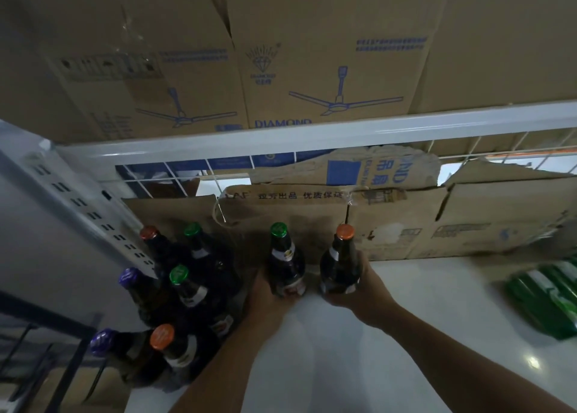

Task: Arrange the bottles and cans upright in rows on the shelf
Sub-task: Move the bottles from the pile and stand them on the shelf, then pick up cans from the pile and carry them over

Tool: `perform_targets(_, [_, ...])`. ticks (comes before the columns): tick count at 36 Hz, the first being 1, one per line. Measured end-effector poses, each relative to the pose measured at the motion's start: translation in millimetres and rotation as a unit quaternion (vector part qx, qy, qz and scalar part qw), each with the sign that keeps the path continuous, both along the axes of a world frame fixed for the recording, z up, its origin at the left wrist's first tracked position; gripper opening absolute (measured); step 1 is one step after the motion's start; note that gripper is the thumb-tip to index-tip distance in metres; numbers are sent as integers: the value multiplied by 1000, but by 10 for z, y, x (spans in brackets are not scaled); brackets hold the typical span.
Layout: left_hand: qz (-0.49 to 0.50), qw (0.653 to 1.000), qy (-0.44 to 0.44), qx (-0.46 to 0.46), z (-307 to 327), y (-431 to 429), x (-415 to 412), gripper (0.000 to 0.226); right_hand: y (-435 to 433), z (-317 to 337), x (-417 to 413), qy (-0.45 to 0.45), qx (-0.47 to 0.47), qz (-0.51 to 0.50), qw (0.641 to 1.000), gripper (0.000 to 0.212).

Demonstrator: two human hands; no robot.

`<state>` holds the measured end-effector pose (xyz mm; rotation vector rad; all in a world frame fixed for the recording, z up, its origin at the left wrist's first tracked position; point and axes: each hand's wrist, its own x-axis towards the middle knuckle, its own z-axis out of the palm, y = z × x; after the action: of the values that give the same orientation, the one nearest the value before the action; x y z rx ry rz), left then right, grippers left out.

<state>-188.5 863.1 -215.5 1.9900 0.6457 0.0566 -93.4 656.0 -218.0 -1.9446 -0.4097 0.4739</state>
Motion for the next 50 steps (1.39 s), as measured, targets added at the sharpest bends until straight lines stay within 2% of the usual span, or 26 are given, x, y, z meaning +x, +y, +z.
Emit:
perform_targets(9, [-19, 999, -9, 32, 2, -23, 93, 71, 301, -35, 9, -6, 11, -49, 999, 84])
perform_targets(13, [-22, 1000, -7, 18, 6, -32, 103, 72, 286, -46, 28, -4, 15, -44, 999, 87])
perform_targets(15, [-13, 1000, -6, -16, -29, -23, 117, 82, 281, -51, 35, 0, 20, -41, 999, 89])
perform_targets(17, [3, 998, -19, -54, -196, 33, 161, 88, 287, -37, 30, 1, 22, -41, 999, 89])
perform_targets(19, [-2, 998, -22, -65, -413, 99, 198, 85, 289, -14, 20, -3, 14, -35, 999, 88])
perform_targets(25, [9, 998, 12, -56, -132, -24, 134, 82, 160, 111, 9, -3, -21, 7, 1000, 100])
perform_targets(27, [21, 998, 38, -55, -29, -80, 85, 69, 82, 172, -12, -2, -31, 19, 999, 95])
perform_targets(31, [-17, 992, 104, -68, 178, -221, -91, 17, -132, 318, -52, -26, -34, 11, 999, 87])
perform_targets(35, [-39, 995, 69, -59, 388, -416, -181, 6, -394, 417, -72, -11, -31, -10, 999, 69])
perform_targets(40, [-86, 996, -8, -4, 799, -741, -133, 9, -709, 565, -134, -28, -44, -47, 998, 67])
perform_targets(46, [-151, 986, -72, -13, 1258, -1243, -9, 33, -1334, 887, -319, -58, -11, -113, 992, 60])
perform_targets(50, [-216, 969, -113, -42, 1568, -1807, 15, 41, -1934, 1155, -591, -74, 6, -198, 977, 65])
